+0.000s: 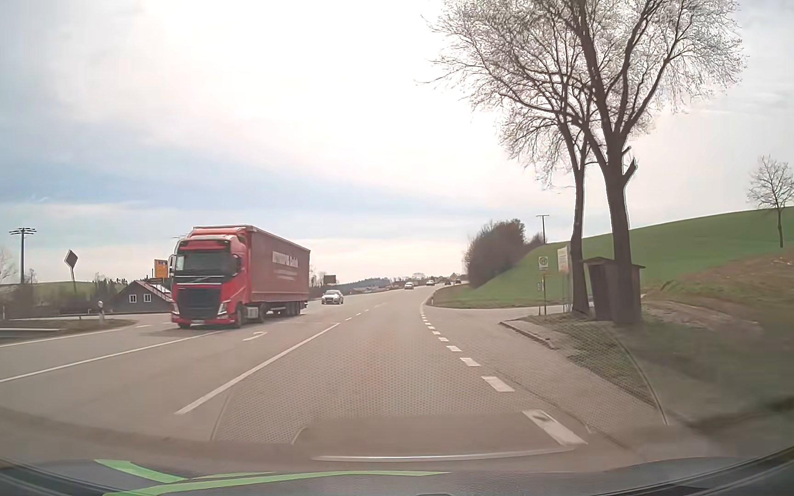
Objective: Follow the waypoints while adhering to traffic rules and regulations
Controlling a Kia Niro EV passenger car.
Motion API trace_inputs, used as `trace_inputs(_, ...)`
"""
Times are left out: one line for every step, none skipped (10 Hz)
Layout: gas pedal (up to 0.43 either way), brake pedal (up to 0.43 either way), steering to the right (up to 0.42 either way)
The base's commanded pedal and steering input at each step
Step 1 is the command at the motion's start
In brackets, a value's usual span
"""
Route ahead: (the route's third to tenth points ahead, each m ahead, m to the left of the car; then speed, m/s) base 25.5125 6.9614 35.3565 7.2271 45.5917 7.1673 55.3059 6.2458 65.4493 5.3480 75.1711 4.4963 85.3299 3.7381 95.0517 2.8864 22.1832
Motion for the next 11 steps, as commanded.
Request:
trace_inputs(0.138,0.000,0.002)
trace_inputs(0.138,0.000,0.002)
trace_inputs(0.138,0.000,0.002)
trace_inputs(0.138,0.000,0.002)
trace_inputs(0.138,0.000,0.002)
trace_inputs(0.150,0.000,0.002)
trace_inputs(0.150,0.000,0.002)
trace_inputs(0.150,0.000,0.002)
trace_inputs(0.157,0.000,0.002)
trace_inputs(0.157,0.000,0.003)
trace_inputs(0.169,0.000,0.004)
